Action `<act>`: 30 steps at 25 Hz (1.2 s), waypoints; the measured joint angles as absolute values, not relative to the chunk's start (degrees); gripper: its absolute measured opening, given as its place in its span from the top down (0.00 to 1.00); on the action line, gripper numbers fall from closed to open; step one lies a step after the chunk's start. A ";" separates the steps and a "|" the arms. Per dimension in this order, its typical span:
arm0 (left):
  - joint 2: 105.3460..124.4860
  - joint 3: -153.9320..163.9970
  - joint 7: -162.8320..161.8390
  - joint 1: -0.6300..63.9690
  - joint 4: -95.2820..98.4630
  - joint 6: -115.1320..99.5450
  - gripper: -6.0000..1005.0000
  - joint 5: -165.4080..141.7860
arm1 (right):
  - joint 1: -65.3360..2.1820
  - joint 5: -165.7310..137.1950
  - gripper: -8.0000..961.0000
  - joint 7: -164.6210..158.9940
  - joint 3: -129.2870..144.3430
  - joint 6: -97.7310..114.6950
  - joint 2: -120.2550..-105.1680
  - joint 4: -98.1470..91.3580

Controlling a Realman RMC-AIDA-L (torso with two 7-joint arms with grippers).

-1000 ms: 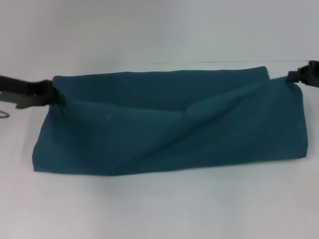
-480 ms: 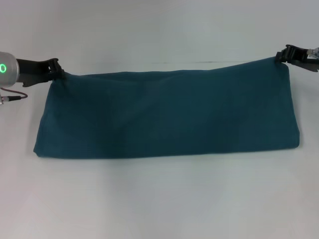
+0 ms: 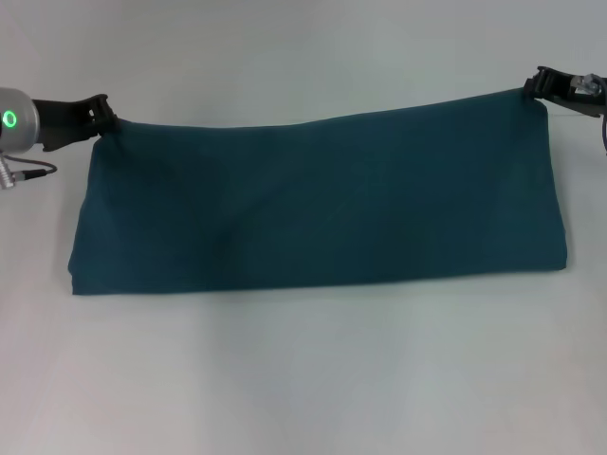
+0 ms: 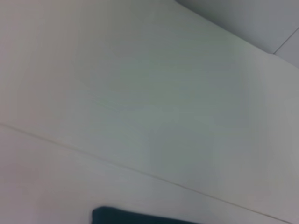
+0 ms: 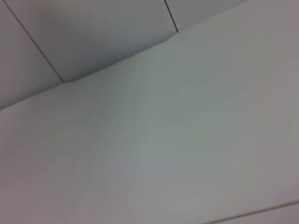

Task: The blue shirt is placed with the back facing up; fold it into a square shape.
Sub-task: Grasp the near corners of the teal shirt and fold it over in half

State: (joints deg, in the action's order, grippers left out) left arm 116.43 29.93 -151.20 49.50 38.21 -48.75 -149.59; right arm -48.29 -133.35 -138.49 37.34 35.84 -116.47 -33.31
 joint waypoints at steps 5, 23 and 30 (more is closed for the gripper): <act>116.53 30.21 -151.29 50.14 37.72 -46.87 0.95 -149.58 | -48.71 -133.32 0.94 -138.63 39.13 33.81 -116.58 -32.90; 116.80 30.79 -152.17 50.62 36.84 -44.47 0.91 -149.82 | -49.95 -133.66 0.94 -138.93 40.44 32.50 -115.53 -30.88; 116.96 30.93 -152.87 50.28 37.18 -43.66 0.90 -150.03 | -50.61 -133.68 0.93 -138.90 41.48 32.23 -115.09 -29.45</act>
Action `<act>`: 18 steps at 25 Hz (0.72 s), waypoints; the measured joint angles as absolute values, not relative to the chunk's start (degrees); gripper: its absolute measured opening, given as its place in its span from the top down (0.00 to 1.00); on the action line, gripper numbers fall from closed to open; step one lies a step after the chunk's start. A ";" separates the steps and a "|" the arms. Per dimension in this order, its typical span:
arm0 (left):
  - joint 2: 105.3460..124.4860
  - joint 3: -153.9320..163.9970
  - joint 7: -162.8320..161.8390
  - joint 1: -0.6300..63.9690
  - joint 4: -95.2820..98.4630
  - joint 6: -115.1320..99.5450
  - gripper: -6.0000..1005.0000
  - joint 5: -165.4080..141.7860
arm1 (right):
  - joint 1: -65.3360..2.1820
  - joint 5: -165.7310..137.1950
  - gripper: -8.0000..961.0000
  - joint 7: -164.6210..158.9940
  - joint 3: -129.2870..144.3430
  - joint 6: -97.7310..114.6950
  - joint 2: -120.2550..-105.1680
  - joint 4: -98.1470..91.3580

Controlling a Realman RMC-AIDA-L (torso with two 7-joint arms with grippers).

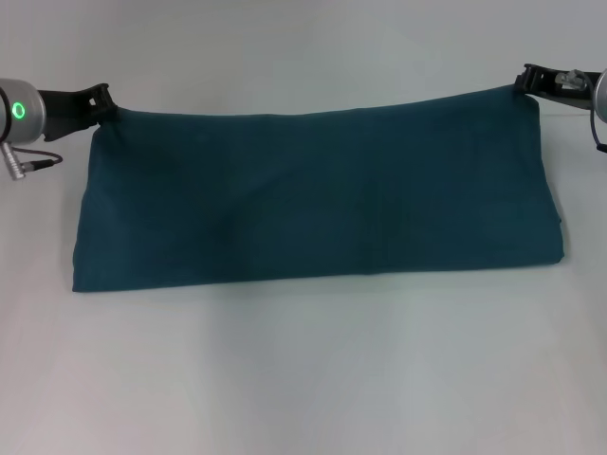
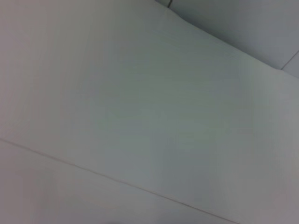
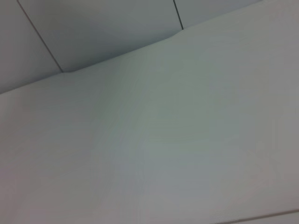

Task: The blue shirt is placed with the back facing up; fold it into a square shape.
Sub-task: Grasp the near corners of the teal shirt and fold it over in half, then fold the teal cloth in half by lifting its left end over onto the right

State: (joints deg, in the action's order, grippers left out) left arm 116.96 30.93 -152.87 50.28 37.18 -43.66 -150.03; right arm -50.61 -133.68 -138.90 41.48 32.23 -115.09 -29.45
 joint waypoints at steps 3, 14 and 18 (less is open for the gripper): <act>117.00 30.93 -152.90 50.22 37.22 -43.49 0.89 -150.02 | -50.62 -133.68 0.93 -138.94 41.49 32.18 -114.99 -29.44; 117.12 31.25 -151.96 50.35 37.03 -42.79 0.87 -149.52 | -51.85 -134.52 0.93 -139.64 42.78 33.48 -111.50 -26.53; 117.59 31.25 -153.63 50.04 37.25 -42.06 0.82 -149.50 | -52.15 -134.35 0.93 -139.88 42.08 33.35 -109.47 -25.57</act>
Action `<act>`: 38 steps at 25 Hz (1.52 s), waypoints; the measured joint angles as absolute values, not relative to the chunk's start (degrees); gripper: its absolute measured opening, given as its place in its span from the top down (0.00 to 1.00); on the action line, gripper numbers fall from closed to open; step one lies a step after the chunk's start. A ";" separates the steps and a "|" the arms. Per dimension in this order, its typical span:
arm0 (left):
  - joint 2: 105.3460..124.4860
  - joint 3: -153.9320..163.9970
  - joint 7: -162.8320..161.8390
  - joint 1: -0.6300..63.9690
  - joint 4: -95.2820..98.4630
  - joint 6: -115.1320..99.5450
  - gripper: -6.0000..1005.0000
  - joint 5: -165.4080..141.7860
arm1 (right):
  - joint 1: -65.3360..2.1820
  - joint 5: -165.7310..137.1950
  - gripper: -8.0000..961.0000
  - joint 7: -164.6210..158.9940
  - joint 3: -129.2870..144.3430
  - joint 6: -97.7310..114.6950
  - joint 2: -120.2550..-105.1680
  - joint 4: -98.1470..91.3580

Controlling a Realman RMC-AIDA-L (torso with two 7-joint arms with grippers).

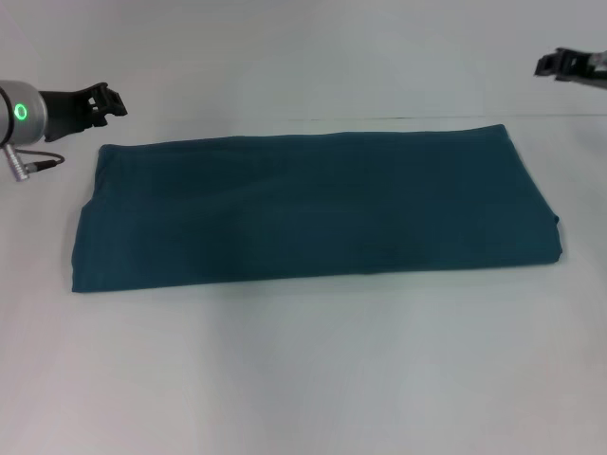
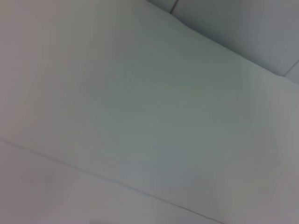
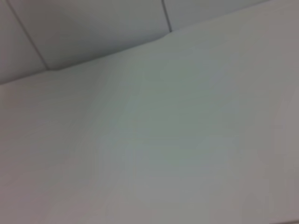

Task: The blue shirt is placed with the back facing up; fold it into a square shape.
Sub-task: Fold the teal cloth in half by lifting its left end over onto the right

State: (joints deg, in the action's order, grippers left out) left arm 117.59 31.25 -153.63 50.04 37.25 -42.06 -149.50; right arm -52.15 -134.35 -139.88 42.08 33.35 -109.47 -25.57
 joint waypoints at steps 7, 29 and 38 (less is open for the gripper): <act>117.54 30.95 -153.82 45.04 41.13 -48.64 0.69 -140.65 | -45.59 -126.41 0.63 -139.04 36.92 49.92 -108.48 -32.29; 119.32 18.31 -155.92 22.20 45.27 -80.46 0.28 -122.00 | -22.62 -99.51 0.26 -124.90 31.11 87.42 -110.53 -28.80; 119.95 19.59 -158.10 22.46 42.86 -74.53 0.28 -124.91 | -23.86 -99.66 0.26 -124.08 31.21 87.82 -111.17 -28.74</act>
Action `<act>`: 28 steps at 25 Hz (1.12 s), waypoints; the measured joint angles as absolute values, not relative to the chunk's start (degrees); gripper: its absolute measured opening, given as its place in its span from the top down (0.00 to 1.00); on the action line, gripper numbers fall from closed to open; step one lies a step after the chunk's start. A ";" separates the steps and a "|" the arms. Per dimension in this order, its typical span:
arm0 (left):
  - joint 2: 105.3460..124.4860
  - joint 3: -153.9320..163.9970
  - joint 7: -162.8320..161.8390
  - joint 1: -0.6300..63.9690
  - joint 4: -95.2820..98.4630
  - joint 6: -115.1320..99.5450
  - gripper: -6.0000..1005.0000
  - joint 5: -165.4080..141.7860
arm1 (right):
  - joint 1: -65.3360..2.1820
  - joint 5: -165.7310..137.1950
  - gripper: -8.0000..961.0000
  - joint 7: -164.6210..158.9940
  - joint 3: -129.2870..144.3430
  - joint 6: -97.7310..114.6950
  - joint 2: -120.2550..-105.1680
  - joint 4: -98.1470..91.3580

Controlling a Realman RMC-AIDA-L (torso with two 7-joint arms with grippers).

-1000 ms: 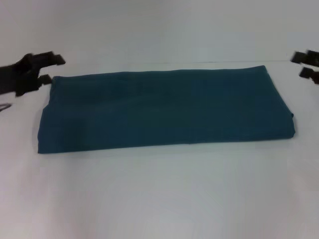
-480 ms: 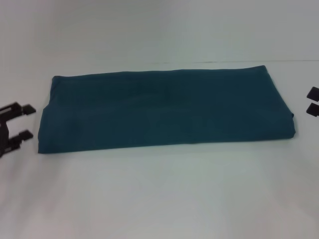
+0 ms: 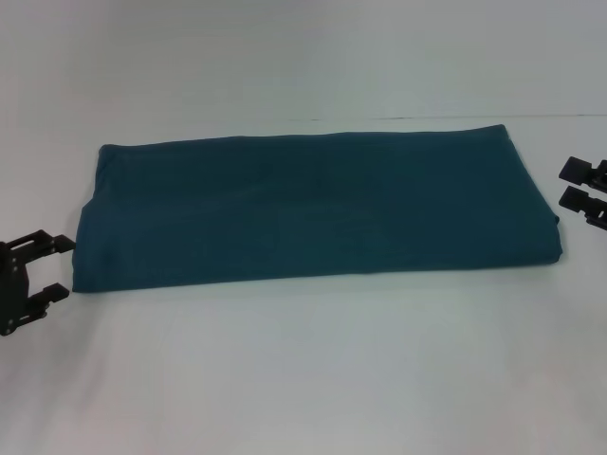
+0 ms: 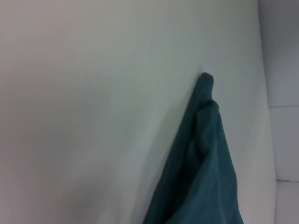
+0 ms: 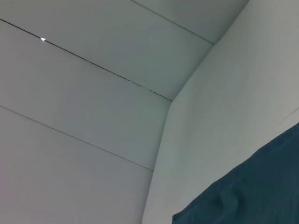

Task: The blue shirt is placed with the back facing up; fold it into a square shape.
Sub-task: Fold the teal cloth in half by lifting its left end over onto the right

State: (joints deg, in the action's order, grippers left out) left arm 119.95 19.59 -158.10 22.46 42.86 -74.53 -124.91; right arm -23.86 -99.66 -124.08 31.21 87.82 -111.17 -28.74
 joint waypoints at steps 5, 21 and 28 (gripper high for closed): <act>120.17 19.78 -158.49 22.48 41.98 -72.19 0.28 -124.92 | -23.85 -99.66 0.26 -124.05 31.20 87.81 -111.18 -28.74; 119.97 22.60 -158.71 23.68 39.04 -67.51 0.28 -124.90 | -23.60 -99.67 0.27 -124.01 31.38 87.51 -111.18 -28.74; 119.89 22.63 -158.76 24.10 38.17 -66.93 0.28 -124.89 | -23.40 -99.67 0.27 -124.01 31.16 87.61 -111.18 -28.74</act>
State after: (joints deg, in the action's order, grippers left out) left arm 119.89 22.63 -158.76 24.10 38.17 -66.94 -124.89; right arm -23.40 -99.67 -124.01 31.16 87.61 -111.18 -28.74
